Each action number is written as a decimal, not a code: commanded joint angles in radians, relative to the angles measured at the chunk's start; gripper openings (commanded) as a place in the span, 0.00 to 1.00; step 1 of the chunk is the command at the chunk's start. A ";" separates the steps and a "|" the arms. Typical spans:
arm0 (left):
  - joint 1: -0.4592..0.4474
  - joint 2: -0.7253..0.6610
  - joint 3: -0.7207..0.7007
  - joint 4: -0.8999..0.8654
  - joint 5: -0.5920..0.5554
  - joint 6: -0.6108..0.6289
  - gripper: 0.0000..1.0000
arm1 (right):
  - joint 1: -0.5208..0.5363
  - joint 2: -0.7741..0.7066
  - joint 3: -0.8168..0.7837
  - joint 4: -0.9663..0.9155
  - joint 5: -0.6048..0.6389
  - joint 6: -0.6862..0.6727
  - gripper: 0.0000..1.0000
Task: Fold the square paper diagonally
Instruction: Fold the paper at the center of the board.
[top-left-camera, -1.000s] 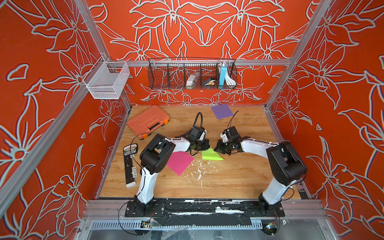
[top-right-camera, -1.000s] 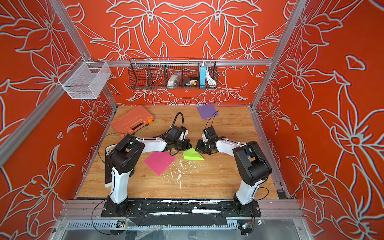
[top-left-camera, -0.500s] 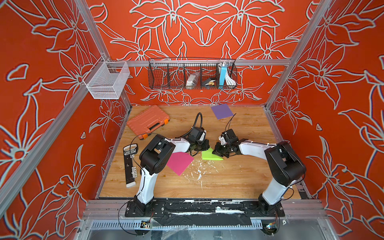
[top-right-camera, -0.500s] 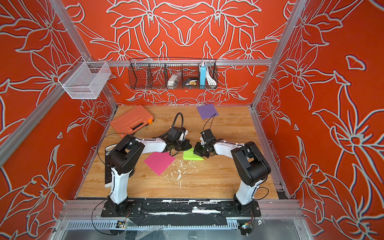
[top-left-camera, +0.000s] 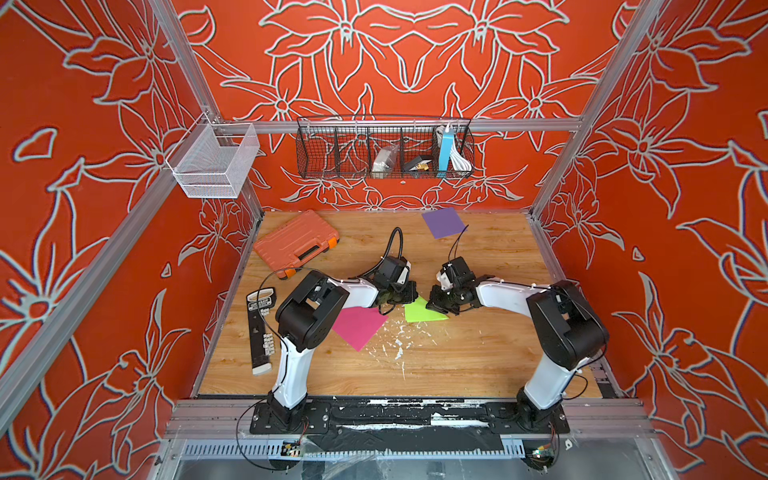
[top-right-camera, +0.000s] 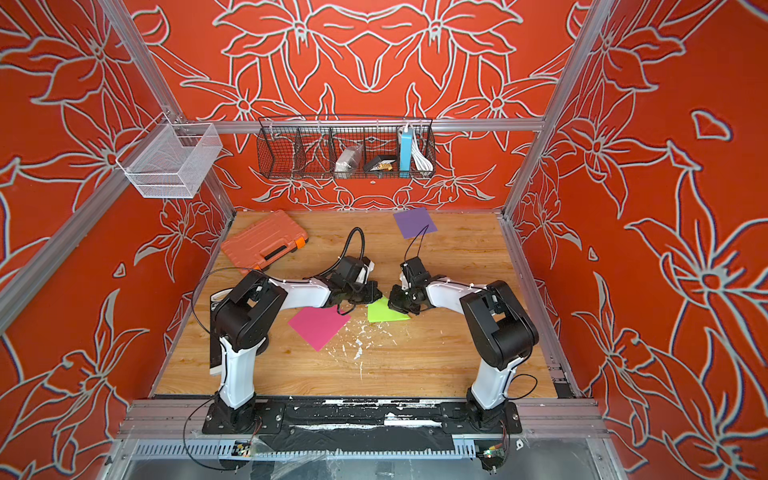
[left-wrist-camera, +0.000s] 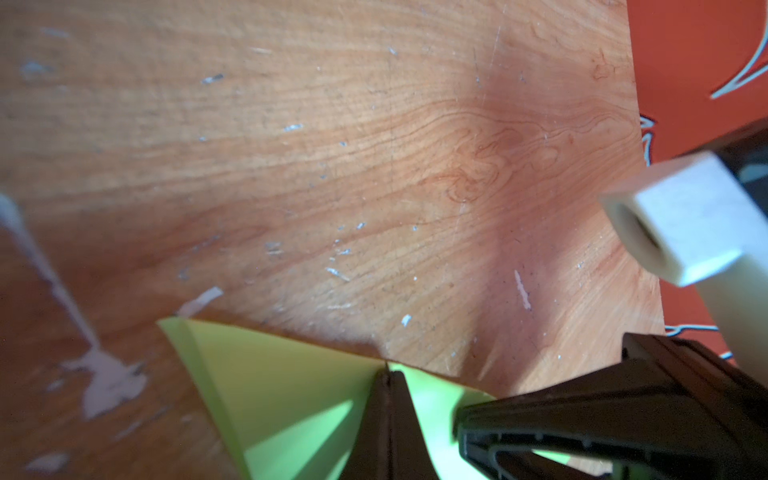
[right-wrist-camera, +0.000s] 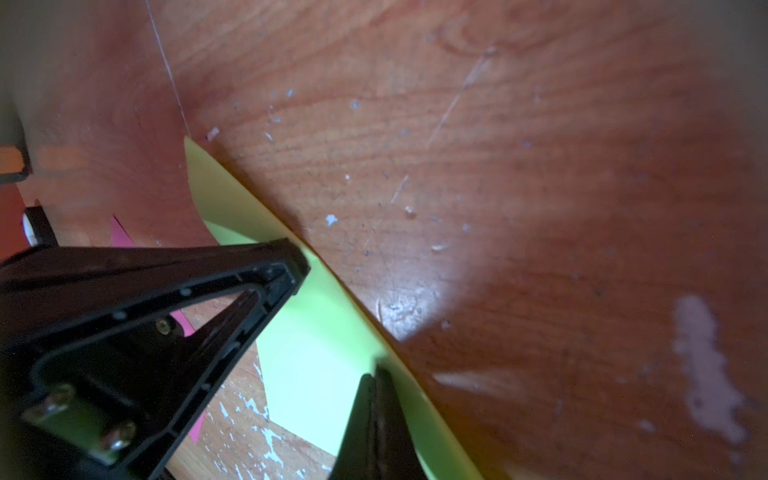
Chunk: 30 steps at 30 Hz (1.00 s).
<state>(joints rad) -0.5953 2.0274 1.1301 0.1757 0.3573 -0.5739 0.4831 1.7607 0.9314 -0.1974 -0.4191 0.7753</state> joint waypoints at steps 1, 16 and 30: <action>-0.009 0.009 -0.032 -0.088 0.005 0.005 0.05 | -0.018 0.036 0.036 -0.091 0.066 -0.077 0.00; -0.022 0.015 0.012 -0.101 0.024 0.008 0.05 | -0.030 0.030 0.133 -0.093 -0.005 -0.142 0.00; -0.021 0.029 0.043 -0.125 0.010 0.014 0.05 | -0.012 0.116 0.166 -0.065 -0.033 -0.127 0.00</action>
<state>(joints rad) -0.6098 2.0281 1.1633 0.1047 0.3824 -0.5728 0.4606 1.8645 1.0874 -0.2684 -0.4351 0.6453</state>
